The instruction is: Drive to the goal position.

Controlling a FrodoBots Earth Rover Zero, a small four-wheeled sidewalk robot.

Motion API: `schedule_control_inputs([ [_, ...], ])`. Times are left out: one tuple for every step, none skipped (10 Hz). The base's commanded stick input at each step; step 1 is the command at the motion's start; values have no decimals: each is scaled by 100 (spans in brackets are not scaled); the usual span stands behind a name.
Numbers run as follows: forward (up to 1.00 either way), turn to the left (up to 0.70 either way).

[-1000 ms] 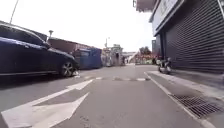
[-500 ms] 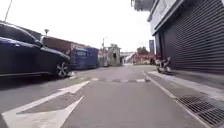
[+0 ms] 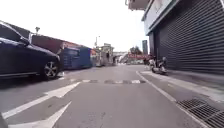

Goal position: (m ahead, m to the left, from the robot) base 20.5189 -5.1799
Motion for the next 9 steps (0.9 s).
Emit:
schedule_control_inputs([
  [45, 0],
  [45, 0],
  [45, 0],
  [45, 0],
  [45, 0],
  [45, 0],
  [45, 0],
  [45, 0],
  [45, 0],
])
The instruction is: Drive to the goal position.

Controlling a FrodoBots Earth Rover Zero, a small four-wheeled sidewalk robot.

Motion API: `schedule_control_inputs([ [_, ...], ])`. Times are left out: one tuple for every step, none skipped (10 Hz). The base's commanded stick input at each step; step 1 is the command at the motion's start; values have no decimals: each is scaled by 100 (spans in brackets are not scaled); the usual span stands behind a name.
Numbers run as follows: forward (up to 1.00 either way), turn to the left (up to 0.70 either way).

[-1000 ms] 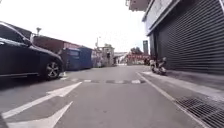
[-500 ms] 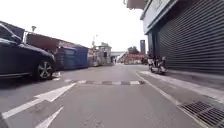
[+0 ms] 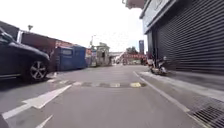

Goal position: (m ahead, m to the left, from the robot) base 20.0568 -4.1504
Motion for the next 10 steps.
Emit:
schedule_control_inputs([
  [45, 0],
  [45, 0],
  [45, 0],
  [45, 0],
  [45, 0],
  [45, 0],
  [45, 0],
  [45, 0],
  [45, 0],
  [45, 0],
])
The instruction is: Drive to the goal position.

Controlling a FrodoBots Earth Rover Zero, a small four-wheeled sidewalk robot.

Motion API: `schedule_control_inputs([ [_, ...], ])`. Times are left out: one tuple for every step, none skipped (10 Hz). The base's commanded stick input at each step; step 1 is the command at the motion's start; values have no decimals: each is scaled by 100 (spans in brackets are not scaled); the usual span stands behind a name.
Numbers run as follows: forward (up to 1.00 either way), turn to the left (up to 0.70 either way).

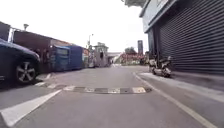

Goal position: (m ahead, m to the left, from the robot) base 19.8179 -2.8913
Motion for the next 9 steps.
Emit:
schedule_control_inputs([
  [45, 0],
  [45, 0],
  [45, 0],
  [45, 0],
  [45, 0],
  [45, 0],
  [45, 0],
  [45, 0],
  [45, 0],
])
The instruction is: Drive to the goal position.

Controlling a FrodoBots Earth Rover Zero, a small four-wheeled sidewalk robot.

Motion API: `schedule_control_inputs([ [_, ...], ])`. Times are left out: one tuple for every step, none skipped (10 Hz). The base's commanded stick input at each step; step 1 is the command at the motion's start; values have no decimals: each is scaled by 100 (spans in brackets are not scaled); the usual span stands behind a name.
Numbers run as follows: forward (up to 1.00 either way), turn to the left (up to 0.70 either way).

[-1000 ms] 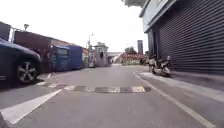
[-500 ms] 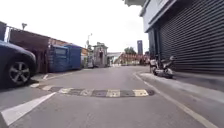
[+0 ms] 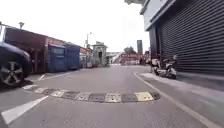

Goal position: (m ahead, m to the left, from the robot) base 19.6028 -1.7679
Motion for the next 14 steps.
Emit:
schedule_control_inputs([
  [45, 0],
  [45, 0],
  [45, 0],
  [45, 0],
  [45, 0],
  [45, 0],
  [45, 0],
  [45, 0],
  [45, 0],
  [45, 0],
  [45, 0],
  [45, 0],
  [45, 0],
  [45, 0],
])
